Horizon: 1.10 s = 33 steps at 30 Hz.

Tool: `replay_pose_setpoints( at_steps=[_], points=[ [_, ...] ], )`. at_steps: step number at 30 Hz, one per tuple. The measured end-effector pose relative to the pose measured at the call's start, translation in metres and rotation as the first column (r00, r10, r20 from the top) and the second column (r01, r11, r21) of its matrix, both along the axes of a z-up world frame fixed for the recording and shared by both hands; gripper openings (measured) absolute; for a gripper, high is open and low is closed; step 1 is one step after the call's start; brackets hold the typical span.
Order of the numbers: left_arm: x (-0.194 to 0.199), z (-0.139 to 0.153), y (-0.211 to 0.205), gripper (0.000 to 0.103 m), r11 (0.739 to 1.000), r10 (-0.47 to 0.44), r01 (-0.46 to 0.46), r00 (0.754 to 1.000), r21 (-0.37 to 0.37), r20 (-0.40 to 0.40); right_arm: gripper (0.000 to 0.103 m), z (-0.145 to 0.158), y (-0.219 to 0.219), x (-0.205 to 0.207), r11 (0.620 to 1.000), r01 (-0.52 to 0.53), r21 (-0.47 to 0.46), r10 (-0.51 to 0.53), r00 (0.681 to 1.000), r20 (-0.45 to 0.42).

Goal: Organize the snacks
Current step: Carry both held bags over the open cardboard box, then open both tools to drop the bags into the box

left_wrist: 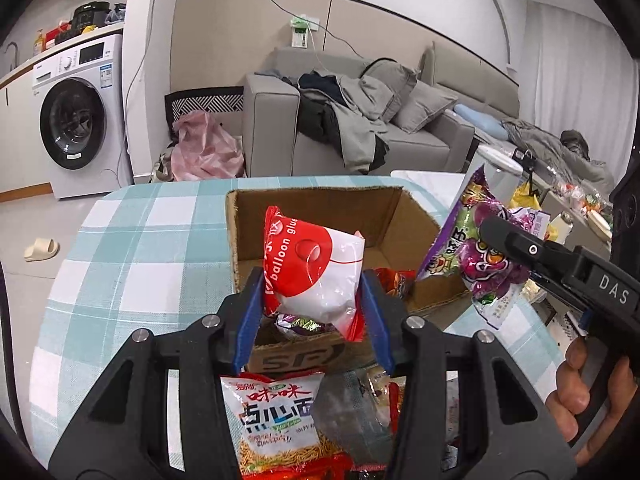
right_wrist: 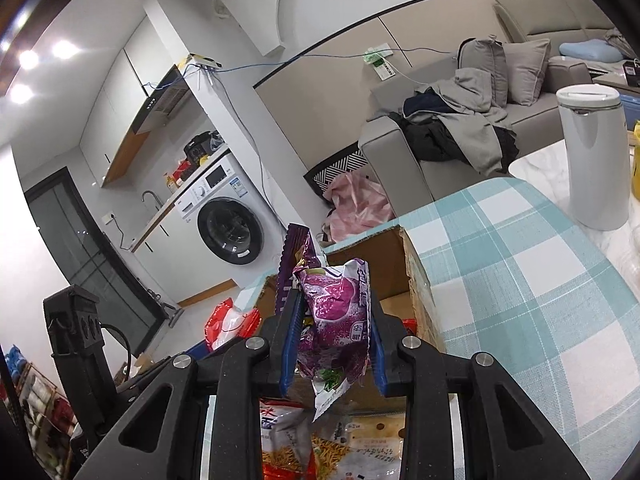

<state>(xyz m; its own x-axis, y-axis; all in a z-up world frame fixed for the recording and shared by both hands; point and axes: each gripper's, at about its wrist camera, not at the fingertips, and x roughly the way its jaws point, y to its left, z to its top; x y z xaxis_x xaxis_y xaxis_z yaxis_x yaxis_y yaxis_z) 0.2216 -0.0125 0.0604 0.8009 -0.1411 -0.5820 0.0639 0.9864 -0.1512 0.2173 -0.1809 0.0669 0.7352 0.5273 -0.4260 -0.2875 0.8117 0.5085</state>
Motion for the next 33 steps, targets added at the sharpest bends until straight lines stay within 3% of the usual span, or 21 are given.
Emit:
replay_pose_setpoints(
  at_steps=[15,21,23,24,27,29,31,33],
  points=[
    [0.029,-0.026,-0.004,0.046,1.0,-0.017,0.018,0.998,0.019,-0.053,0.031,-0.019,0.009,0.02,1.0,0.025,-0.017,-0.026,0.998,-0.058],
    [0.028,-0.026,0.005,0.055,1.0,-0.001,0.0,0.998,-0.007,-0.07,0.056,-0.012,0.013,0.013,0.998,0.019,-0.058,-0.021,1.0,-0.022],
    [0.025,-0.024,0.009,0.057,1.0,-0.01,0.009,0.997,-0.02,-0.073,0.059,-0.009,0.012,0.011,0.997,0.018,-0.078,-0.02,1.0,-0.017],
    [0.023,-0.023,0.009,0.063,1.0,-0.015,0.014,0.997,-0.021,-0.07,0.063,-0.008,0.011,0.01,0.996,0.018,-0.085,-0.02,1.0,-0.02],
    [0.013,-0.017,0.009,0.085,1.0,-0.026,0.026,0.998,-0.006,-0.053,0.089,-0.008,0.006,0.008,0.995,0.009,-0.101,-0.013,0.999,-0.04],
    [0.004,-0.012,0.006,0.088,1.0,-0.017,0.018,0.999,0.011,-0.044,0.1,-0.009,0.002,0.006,0.994,0.003,-0.112,-0.01,0.998,-0.056],
    [-0.004,-0.009,0.006,0.103,1.0,-0.016,0.017,0.998,0.017,-0.055,0.103,-0.009,0.0,0.002,0.989,-0.003,-0.148,-0.008,0.997,-0.074],
    [-0.013,-0.006,0.008,0.102,1.0,-0.003,0.004,0.999,0.015,-0.053,0.103,-0.01,-0.001,-0.002,0.985,-0.011,-0.173,-0.004,0.996,-0.085]
  ],
)
